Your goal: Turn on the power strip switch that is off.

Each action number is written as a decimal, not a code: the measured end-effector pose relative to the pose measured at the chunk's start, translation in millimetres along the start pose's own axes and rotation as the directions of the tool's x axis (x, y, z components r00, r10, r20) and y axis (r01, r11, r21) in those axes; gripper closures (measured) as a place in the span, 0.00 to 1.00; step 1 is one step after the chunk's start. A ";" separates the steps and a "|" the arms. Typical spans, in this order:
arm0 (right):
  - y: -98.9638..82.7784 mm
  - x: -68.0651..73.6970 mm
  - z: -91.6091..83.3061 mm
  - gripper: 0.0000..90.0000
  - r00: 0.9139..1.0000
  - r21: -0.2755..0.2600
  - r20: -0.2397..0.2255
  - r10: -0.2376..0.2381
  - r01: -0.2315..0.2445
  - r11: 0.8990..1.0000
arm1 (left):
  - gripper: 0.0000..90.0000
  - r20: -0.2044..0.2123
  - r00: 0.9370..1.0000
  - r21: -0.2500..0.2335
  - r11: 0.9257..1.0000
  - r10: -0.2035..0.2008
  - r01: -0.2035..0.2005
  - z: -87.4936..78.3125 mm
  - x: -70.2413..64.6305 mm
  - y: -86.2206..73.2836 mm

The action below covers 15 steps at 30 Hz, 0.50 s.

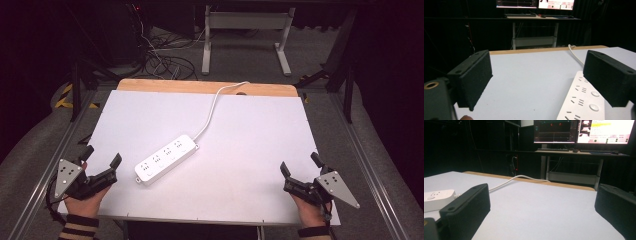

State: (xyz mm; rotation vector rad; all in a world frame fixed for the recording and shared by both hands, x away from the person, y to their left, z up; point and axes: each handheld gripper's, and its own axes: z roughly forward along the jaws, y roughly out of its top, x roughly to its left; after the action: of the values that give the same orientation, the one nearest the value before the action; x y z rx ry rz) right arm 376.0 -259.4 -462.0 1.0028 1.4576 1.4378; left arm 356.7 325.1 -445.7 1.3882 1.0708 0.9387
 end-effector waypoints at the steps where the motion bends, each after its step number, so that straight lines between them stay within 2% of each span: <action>1: 0.1 0.1 -0.2 0.00 1.000 -0.002 -0.001 0.002 -0.002 1.000 | 0.12 0.002 1.000 0.000 1.000 0.000 0.000 -0.2 -0.1 0.2; 10: 0.4 0.5 -0.2 0.00 1.000 -0.006 -0.001 0.001 -0.001 1.000 | 0.13 0.007 1.000 0.004 1.000 -0.008 0.008 -1.0 0.8 1.5; 15: 0.3 0.9 -0.1 0.01 1.000 -0.003 -0.002 0.002 -0.002 1.000 | 0.12 0.008 1.000 0.002 1.000 0.000 0.000 -1.6 1.2 2.0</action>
State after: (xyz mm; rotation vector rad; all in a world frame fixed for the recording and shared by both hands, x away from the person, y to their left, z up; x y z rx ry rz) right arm 375.7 -258.6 -461.7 1.0015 1.4562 1.4425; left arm 355.7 326.6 -443.6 1.3928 1.0658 0.9311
